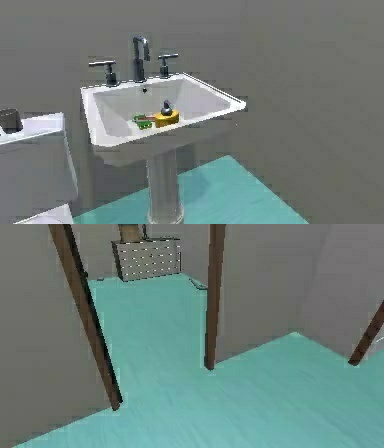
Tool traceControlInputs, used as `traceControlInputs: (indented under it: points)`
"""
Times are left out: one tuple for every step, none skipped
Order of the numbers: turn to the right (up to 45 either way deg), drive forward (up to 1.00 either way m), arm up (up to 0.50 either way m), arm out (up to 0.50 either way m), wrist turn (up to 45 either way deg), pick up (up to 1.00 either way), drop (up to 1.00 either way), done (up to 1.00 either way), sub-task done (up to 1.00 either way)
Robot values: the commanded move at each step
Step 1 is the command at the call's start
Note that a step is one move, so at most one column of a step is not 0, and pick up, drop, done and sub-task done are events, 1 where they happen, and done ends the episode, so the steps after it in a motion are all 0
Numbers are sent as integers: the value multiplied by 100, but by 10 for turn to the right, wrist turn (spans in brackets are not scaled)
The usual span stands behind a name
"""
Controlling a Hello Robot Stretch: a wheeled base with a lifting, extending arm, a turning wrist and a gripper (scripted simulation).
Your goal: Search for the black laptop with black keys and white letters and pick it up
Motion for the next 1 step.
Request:
traceControlInputs:
  points:
    - [450, 0, 0, 0, 0, 0, 0, 0, 0]
